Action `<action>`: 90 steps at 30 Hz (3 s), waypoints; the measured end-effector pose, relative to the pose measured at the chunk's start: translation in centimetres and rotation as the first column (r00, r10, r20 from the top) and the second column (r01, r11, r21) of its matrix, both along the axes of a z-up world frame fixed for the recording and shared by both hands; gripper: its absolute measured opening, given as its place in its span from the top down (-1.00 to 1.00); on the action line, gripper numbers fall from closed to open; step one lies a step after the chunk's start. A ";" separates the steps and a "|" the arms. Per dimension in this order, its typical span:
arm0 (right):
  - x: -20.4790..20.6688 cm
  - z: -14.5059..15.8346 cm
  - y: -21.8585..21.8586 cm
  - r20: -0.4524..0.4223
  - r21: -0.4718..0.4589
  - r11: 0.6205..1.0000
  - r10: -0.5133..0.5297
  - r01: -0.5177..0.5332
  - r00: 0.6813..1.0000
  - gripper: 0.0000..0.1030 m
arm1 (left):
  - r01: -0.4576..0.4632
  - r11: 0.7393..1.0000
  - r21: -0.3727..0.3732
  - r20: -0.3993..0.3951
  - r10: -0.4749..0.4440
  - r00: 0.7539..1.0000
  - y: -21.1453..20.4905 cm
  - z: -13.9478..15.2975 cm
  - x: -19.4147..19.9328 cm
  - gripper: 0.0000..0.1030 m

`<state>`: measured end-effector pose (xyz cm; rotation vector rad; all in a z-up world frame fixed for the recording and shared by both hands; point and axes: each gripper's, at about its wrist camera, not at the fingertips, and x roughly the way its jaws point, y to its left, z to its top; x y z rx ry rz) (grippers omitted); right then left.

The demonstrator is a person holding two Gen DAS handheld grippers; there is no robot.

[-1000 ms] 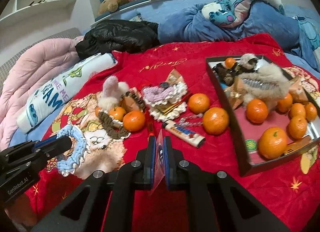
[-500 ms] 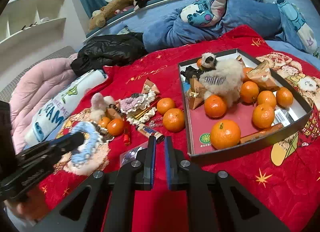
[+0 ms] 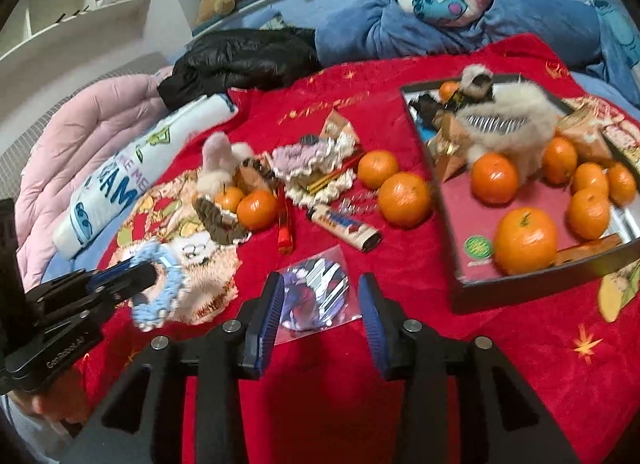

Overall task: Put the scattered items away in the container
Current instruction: 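Lift the badge with the right gripper while the left gripper holds the scrunchie, then carry the badge and scrunchie over the dark box tray with both grippers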

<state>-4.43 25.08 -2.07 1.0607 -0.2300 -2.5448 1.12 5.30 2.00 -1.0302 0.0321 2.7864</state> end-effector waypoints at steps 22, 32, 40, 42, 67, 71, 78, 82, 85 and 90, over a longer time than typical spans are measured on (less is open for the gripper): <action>-1.4 -2.4 -5.5 0.010 0.315 0.949 0.019 -0.021 1.000 -0.65 | -0.021 1.000 0.013 0.063 0.020 0.998 -3.1 -0.8 1.3 0.75; -1.4 -2.4 -5.3 0.001 0.322 0.947 0.004 -0.004 1.000 -0.50 | -0.011 1.000 0.003 0.067 0.011 0.998 -2.2 -1.0 0.9 0.75; -1.1 -2.1 -4.6 -0.011 0.308 0.951 -0.016 0.019 1.000 -0.19 | -0.019 1.000 -0.002 0.067 0.020 0.998 -2.1 -1.0 0.6 0.75; -1.0 -2.0 -4.6 -0.016 0.309 0.951 -0.019 0.023 1.000 -0.18 | -0.020 1.000 -0.004 0.064 0.021 0.998 -2.0 -0.9 0.6 0.75; 0.5 0.6 -0.6 -0.069 0.195 0.976 -0.083 0.095 0.994 -0.18 | 0.035 0.999 0.011 0.018 -0.036 0.999 2.3 0.5 -0.4 0.75; 1.0 1.1 0.4 -0.083 0.185 0.976 -0.097 0.111 0.992 -0.18 | 0.058 0.998 0.016 0.019 -0.058 0.998 3.8 0.6 -0.7 0.75; 1.9 2.1 2.4 -0.096 0.139 0.983 -0.105 0.118 0.990 -0.18 | 0.091 0.995 0.033 0.010 -0.091 0.996 6.0 0.9 -1.2 0.75; 2.1 2.2 3.1 -0.096 0.137 0.982 -0.118 0.131 0.988 -0.18 | 0.104 0.994 0.044 0.015 -0.105 0.994 7.0 0.7 -1.5 0.75; 2.3 2.7 4.1 -0.112 0.134 0.979 -0.136 0.151 0.984 -0.18 | 0.112 0.993 0.036 0.013 -0.113 0.994 7.6 0.6 -1.5 0.75; 2.6 3.4 6.5 -0.130 0.122 0.970 -0.195 0.211 0.972 -0.18 | 0.126 0.990 0.058 0.014 -0.127 0.992 8.0 0.6 -1.6 0.75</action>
